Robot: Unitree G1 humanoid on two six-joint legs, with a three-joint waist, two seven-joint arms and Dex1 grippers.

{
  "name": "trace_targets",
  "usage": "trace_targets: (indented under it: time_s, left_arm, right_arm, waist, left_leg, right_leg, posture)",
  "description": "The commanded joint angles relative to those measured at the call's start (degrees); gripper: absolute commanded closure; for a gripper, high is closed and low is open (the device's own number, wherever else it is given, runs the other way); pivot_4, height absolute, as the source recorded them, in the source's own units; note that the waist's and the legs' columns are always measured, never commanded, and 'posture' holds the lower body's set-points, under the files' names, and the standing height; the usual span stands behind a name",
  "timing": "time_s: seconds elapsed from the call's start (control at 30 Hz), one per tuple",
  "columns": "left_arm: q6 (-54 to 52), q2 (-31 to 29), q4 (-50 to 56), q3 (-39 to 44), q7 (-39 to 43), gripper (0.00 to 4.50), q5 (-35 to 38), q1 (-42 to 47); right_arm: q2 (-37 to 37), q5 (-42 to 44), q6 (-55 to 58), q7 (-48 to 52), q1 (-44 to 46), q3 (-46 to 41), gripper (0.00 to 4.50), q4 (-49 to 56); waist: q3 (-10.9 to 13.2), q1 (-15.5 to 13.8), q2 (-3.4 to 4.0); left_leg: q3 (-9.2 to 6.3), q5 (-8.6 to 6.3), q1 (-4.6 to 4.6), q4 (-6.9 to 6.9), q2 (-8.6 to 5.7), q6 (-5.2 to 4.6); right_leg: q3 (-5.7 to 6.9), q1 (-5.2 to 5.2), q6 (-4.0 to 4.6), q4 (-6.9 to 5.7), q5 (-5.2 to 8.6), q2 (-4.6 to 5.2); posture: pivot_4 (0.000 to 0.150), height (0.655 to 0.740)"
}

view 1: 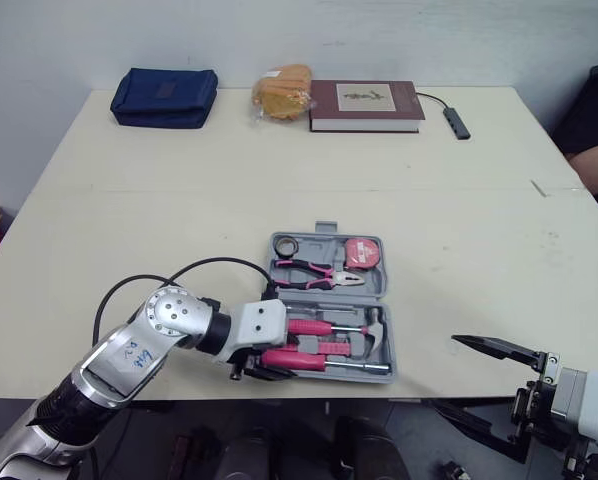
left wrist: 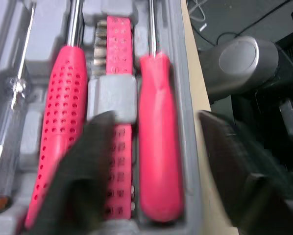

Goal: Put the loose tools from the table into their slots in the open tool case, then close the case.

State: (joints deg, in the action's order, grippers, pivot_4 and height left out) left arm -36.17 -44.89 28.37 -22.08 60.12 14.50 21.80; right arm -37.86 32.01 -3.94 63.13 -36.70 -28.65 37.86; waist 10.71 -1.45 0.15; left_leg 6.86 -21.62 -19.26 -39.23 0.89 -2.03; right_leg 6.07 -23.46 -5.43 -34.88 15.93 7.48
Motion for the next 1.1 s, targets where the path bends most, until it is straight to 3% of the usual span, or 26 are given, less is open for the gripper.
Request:
trace_targets:
  time_s: [0.03, 0.2, 0.23, 0.33, 0.57, 0.7, 1.1]
  left_arm:
    - [3.7, 1.4, 0.0, 1.9, 0.6, 0.11, 1.3, -0.5]
    - [10.7, 7.5, -2.3, 8.2, 1.8, 0.11, 8.2, -2.1]
    - [12.8, 8.5, -3.0, 9.1, 3.0, 0.37, 9.3, -2.5]
    - [16.8, 8.4, -5.6, 9.4, 6.6, 1.34, 9.9, -4.0]
    - [26.1, 10.1, -14.6, 5.7, 7.3, 4.44, 3.4, -6.2]
    - [22.7, 12.1, -16.5, 5.9, 5.1, 4.44, 3.9, -6.1]
    - [25.5, 12.4, -19.7, 0.8, 6.1, 4.44, -2.5, -6.0]
  right_arm:
    - [0.6, -0.1, -1.4, -0.1, -0.4, -0.1, 0.00, 0.8]
    - [0.8, -0.9, -1.9, -0.5, 0.7, 1.1, 0.00, -0.3]
    - [0.9, -1.0, -2.0, -0.7, 1.1, 1.4, 0.00, -0.6]
    - [1.1, -1.5, -2.4, -0.8, 1.8, 1.9, 0.00, -1.6]
    - [2.7, -3.3, -4.7, -0.4, 0.7, 3.0, 0.00, -3.0]
    - [2.7, -3.6, -5.2, -0.7, 0.7, 3.4, 0.00, -3.4]
    - [2.6, -3.2, -7.4, 0.2, -1.8, 1.9, 0.00, -4.6]
  waist:
    - [0.0, 0.0, 0.00]
    - [0.0, 0.0, 0.00]
    - [0.0, 0.0, 0.00]
    - [0.0, 0.1, 0.02]
    - [0.0, -0.1, 0.05]
    - [0.0, 0.0, 0.03]
    - [-0.2, -0.1, 0.05]
  left_leg:
    - [0.00, 0.00, 0.00, 0.00, 0.00, 0.00]
    - [-0.01, 0.01, 0.00, -0.02, 0.00, -0.01]
    - [-0.01, 0.01, 0.01, -0.02, 0.00, -0.01]
    - [-0.01, 0.01, 0.01, -0.05, 0.01, -0.01]
    - [0.01, 0.03, 0.01, -0.06, -0.04, -0.03]
    - [0.00, 0.00, -0.01, -0.06, -0.09, -0.12]
    - [-0.01, -0.03, 0.06, -0.06, -0.04, -0.10]
  right_leg:
    - [0.00, 0.00, 0.00, 0.00, 0.00, 0.00]
    - [0.00, 0.01, 0.00, 0.00, 0.00, 0.03]
    - [0.00, 0.01, 0.00, 0.00, 0.00, 0.03]
    - [0.01, 0.00, 0.00, -0.03, 0.00, 0.01]
    - [0.05, 0.01, 0.00, -0.04, 0.00, -0.06]
    - [0.02, 0.02, -0.05, 0.00, -0.03, 0.04]
    - [0.02, 0.08, -0.04, 0.00, -0.02, 0.11]
  posture:
    - [0.150, 0.7400]
    - [0.150, 0.7400]
    - [0.150, 0.7400]
    - [0.150, 0.7400]
    - [0.150, 0.7400]
    - [0.150, 0.7400]
    - [0.150, 0.7400]
